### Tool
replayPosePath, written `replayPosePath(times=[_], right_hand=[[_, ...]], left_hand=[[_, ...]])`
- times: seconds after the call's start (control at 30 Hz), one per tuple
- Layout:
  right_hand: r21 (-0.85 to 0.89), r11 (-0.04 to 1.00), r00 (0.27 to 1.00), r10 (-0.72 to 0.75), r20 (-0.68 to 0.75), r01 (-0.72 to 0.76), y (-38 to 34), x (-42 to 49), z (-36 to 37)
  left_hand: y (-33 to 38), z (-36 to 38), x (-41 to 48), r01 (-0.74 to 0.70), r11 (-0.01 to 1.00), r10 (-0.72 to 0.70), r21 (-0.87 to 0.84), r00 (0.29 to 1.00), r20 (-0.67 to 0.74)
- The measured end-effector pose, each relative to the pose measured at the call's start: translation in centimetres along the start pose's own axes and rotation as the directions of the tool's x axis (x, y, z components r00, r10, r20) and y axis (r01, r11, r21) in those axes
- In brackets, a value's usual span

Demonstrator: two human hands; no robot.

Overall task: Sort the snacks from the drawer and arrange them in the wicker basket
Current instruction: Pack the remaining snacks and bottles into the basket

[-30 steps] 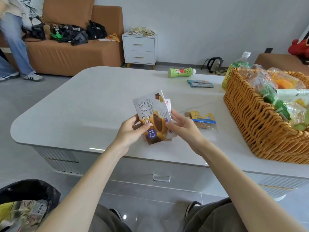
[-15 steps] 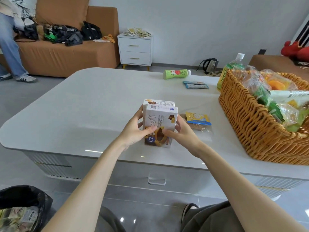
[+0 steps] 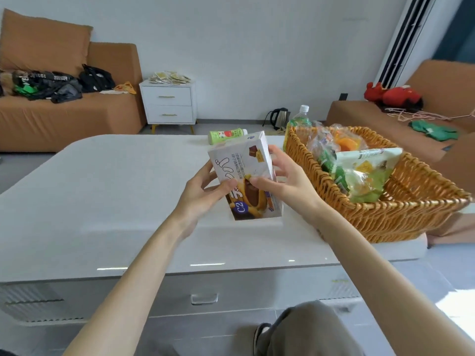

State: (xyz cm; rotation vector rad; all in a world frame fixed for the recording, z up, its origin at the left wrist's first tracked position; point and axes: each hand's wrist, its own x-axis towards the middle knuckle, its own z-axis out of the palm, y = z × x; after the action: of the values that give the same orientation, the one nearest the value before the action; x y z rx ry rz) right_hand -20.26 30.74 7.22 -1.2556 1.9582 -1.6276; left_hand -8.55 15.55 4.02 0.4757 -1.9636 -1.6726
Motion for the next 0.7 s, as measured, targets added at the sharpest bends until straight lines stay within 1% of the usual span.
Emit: replayPosePath(times=[0.1, 0.2, 0.3, 0.4, 0.47, 0.53, 0.6, 0.63, 0.7], right_hand=[[-0.007, 0.999, 0.997, -0.038, -0.070, 0.038, -2.6, -0.5, -4.3], [-0.053, 0.997, 0.986, -0.063, -0.155, 0.055, -4.2, -0.9, -8.7], [-0.104, 0.994, 0.980, -0.059, -0.192, 0.040, -4.7, -1.2, -13.8], [-0.193, 0.980, 0.966, 0.005, -0.260, -0.057, -4.1, -1.3, -19.4], [-0.269, 0.953, 0.956, 0.058, -0.288, -0.139, -3.3, -1.1, -22.8], [-0.355, 0.907, 0.950, 0.126, -0.287, -0.227, -2.3, -0.9, -25.4], [-0.443, 0.838, 0.940, 0.220, -0.261, -0.319, -0.9, -0.6, -27.5], [-0.472, 0.809, 0.934, 0.266, -0.237, -0.350, 0.1, -0.4, -28.5], [-0.525, 0.758, 0.920, 0.356, -0.164, -0.386, 1.7, 0.0, -29.6]], left_hand=[[3.2, 3.3, 1.5, -0.049, 0.998, 0.052, -0.033, 0.996, 0.072], [6.1, 7.3, 3.3, -0.103, 0.995, 0.104, -0.019, 0.984, 0.147], [8.6, 11.7, 4.9, -0.173, 0.982, 0.151, 0.070, 0.958, 0.242], [9.3, 15.5, 6.4, -0.262, 0.940, 0.168, 0.218, 0.913, 0.372], [8.5, 17.8, 7.7, -0.314, 0.866, 0.113, 0.389, 0.881, 0.460], [7.1, 19.8, 8.9, -0.370, 0.730, 0.020, 0.575, 0.852, 0.523], [5.6, 20.9, 9.7, -0.446, 0.581, -0.009, 0.681, 0.833, 0.554], [5.0, 21.3, 10.0, -0.466, 0.541, -0.001, 0.701, 0.833, 0.554], [4.0, 21.6, 10.4, -0.456, 0.549, 0.023, 0.701, 0.846, 0.532]])
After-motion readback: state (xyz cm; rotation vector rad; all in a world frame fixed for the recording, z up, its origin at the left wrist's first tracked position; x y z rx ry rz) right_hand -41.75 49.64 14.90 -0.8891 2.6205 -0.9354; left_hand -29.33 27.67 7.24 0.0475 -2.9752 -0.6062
